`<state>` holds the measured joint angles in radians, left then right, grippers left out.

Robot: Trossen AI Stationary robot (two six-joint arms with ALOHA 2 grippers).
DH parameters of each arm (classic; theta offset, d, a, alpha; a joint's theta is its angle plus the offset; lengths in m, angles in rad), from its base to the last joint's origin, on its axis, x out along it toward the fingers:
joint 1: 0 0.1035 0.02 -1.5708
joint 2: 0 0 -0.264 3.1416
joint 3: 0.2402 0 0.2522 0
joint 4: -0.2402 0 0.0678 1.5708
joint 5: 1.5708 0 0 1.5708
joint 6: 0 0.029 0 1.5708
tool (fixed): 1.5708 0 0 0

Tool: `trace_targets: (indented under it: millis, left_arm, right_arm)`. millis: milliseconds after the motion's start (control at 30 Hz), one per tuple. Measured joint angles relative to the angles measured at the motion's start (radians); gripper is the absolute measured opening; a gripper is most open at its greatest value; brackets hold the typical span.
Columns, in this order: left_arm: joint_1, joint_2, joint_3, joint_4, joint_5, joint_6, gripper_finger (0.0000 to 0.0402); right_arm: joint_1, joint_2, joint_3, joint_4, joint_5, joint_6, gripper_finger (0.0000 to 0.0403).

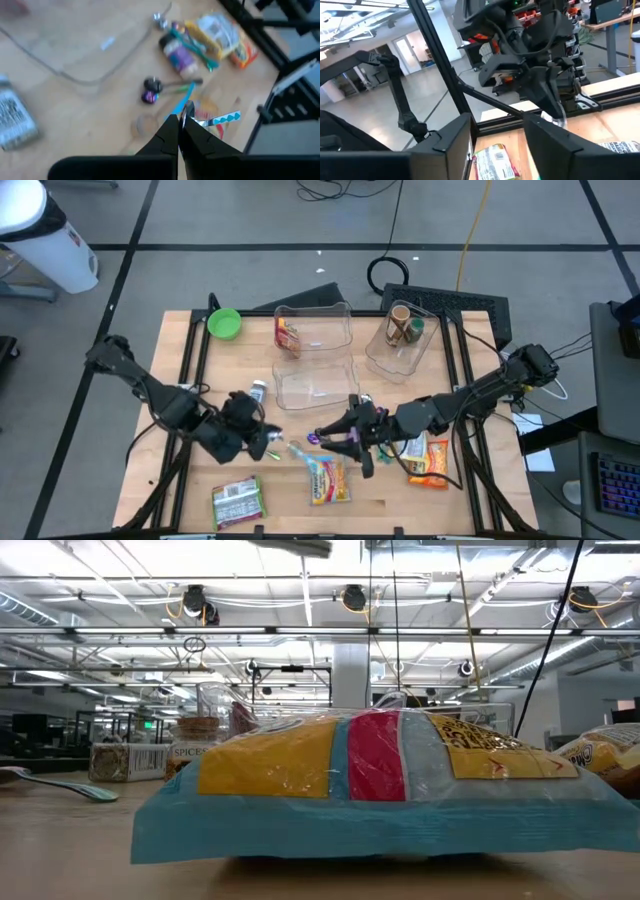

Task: Pick & Place Food Item
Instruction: Put the left blue white spoon into the bottom transparent bin

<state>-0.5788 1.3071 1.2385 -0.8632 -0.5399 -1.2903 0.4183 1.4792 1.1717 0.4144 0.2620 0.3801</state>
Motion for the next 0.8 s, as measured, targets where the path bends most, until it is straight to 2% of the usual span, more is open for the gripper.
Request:
trace_targets:
  millis: [167,300,433,633,800]
  left_arm:
    - [0.063,0.0,0.008,0.059,-0.012,0.045,0.0005]
    - [0.107,0.0,0.008,0.189,-0.025,0.121,0.0003]
    - [0.145,0.008,0.009,0.275,-0.037,0.176,0.0004]
    - [0.178,0.013,0.009,0.292,-0.04,0.181,0.0004]
    - [0.193,0.013,0.009,0.293,-0.042,0.184,0.0005]
  right_arm:
    - [0.0,0.0,0.0,-0.007,0.005,-0.024,0.021]
    - [0.0,0.0,0.0,-0.098,0.099,-0.075,0.0229]
    - [0.002,0.001,0.0,-0.172,0.188,-0.115,0.0228]
    - [0.002,0.001,0.0,-0.214,0.291,-0.157,0.0215]
    - [-0.001,0.001,0.0,-0.271,0.319,-0.158,0.0208]
